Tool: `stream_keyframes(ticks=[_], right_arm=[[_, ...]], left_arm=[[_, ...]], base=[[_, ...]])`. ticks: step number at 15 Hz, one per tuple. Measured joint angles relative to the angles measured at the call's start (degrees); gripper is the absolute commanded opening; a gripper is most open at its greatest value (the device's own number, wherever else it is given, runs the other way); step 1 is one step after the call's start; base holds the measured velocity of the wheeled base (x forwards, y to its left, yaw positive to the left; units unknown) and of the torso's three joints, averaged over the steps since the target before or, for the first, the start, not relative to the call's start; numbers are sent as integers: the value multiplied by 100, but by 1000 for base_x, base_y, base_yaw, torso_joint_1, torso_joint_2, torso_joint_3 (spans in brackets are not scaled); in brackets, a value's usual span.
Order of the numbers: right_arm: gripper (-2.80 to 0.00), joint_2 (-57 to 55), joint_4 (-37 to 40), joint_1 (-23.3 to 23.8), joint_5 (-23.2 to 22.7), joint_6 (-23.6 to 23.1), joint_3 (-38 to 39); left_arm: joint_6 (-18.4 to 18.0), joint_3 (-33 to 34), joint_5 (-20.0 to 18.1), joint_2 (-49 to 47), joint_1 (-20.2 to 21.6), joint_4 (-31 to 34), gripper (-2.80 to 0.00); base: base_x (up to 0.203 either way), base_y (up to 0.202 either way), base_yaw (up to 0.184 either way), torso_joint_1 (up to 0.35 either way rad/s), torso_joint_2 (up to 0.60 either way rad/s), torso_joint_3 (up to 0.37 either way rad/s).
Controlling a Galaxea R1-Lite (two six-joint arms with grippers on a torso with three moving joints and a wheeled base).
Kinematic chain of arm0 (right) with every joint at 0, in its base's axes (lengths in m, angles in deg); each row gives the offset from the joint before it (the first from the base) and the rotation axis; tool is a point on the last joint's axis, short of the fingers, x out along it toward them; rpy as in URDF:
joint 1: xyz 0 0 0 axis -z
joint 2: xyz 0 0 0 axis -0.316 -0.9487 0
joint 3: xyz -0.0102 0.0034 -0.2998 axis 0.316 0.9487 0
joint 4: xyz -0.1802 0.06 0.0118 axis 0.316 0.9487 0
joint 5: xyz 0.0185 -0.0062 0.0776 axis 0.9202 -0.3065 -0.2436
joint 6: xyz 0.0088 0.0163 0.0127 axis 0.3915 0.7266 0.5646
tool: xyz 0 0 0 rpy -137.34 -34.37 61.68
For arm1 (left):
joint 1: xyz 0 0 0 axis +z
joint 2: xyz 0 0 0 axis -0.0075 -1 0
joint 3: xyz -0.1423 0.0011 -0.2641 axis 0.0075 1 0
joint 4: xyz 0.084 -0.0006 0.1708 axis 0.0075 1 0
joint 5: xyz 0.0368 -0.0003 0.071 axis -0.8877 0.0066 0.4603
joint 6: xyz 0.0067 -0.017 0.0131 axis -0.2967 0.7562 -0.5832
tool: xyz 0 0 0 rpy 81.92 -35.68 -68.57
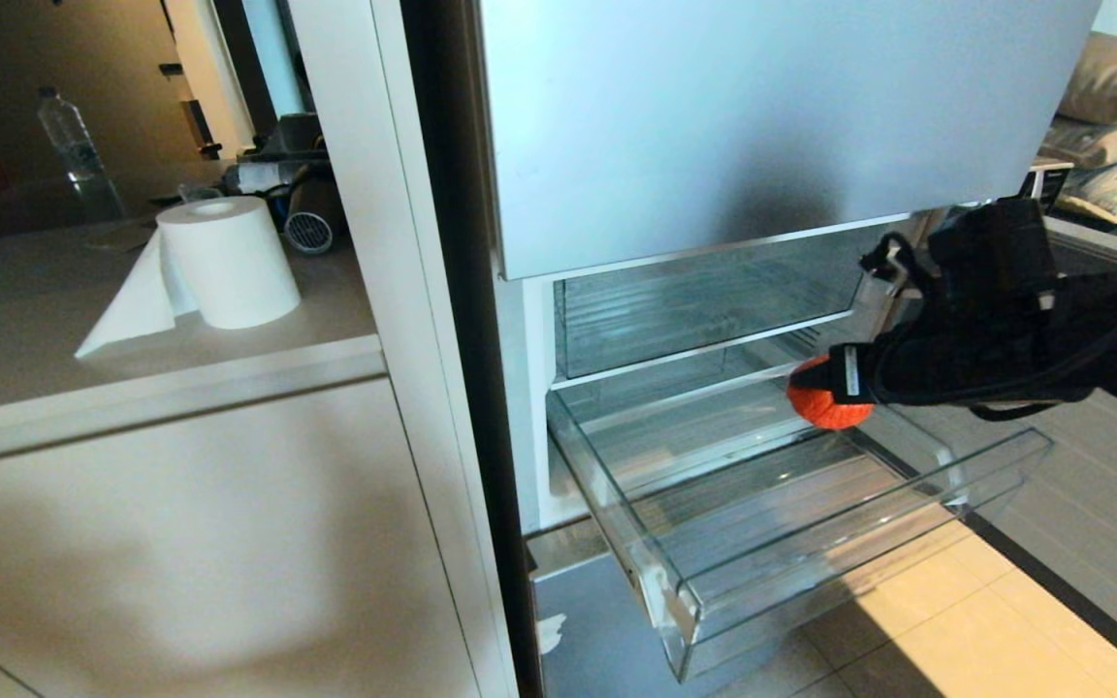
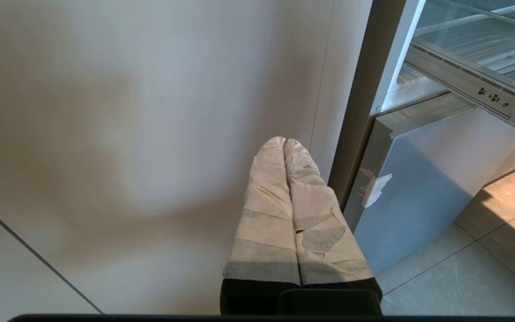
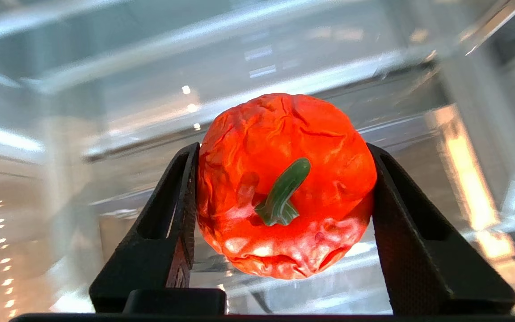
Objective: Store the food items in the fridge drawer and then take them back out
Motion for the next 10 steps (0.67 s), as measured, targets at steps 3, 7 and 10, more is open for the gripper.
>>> stream_keyframes(ticks=[3,7,10], right_arm=[[-280,1204,-25,-52,9,-10,624],[-280,3158,-20,-82,106,-15,1836],[-280,4741,-13,-85,254,1,3012]], left_arm=[[0,0,0,0,0,0,-280],[0,0,-2,0,-2,0,-280],[0,0,-2,0,-2,0,-280]], base=[[0,0,0,0,0,0],[0,0,0,0,0,0],[0,0,0,0,0,0]])
